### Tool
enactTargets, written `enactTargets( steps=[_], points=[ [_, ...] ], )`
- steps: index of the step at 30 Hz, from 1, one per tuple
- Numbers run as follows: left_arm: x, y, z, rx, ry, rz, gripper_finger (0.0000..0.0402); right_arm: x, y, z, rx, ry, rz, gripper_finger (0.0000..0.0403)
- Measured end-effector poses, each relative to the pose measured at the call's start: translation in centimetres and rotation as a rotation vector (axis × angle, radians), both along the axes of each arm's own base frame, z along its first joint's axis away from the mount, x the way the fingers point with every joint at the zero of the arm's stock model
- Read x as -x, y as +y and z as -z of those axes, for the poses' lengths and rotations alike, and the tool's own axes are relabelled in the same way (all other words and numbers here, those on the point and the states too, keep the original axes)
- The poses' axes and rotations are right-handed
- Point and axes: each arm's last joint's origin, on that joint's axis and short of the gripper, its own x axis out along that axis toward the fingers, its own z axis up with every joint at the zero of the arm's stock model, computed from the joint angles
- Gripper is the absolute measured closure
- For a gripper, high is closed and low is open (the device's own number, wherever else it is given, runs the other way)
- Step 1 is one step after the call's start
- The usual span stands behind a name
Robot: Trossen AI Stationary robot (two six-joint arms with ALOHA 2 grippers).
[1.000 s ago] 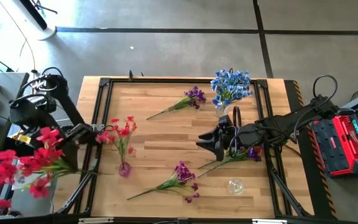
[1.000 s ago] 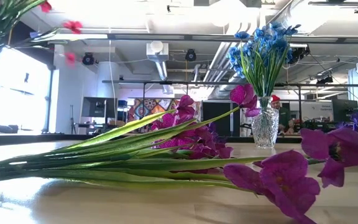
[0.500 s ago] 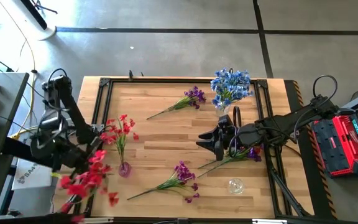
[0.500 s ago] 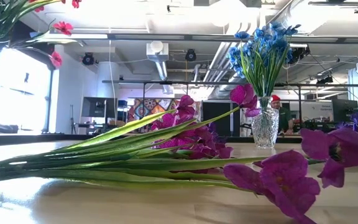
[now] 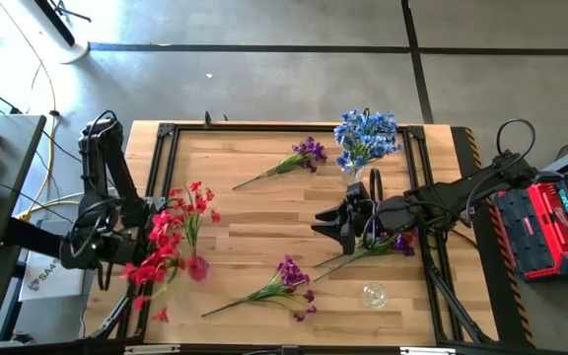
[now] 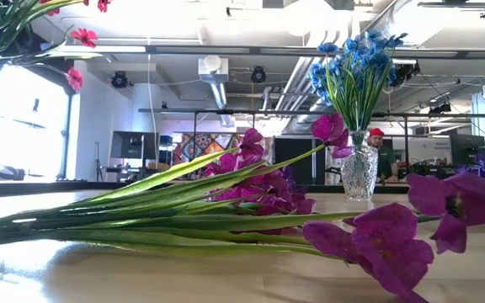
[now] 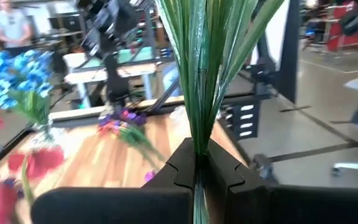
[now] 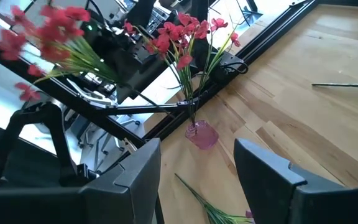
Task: Sort flowers into vase by color
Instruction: Put the top red flower into the pink flower vase
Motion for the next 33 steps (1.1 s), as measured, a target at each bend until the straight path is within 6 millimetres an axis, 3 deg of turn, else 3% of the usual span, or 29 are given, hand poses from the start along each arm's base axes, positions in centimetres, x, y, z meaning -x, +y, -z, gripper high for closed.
enactTargets(
  steps=[13,23,33],
  points=[
    [0.3,0.6,5.3,0.014,0.016,-0.107,0.0401,0.0,0.1,0.0,-0.004,0.003,-0.022,0.0210],
    [0.4,1.1,7.7,0.030,0.030,-0.126,0.0401,0.0,0.1,0.0,-0.032,0.006,-0.039,0.0210],
    [0.4,1.3,8.1,0.052,0.027,-0.142,0.0382,0.0,0.1,0.0,-0.039,0.006,-0.038,0.0210]
  ],
)
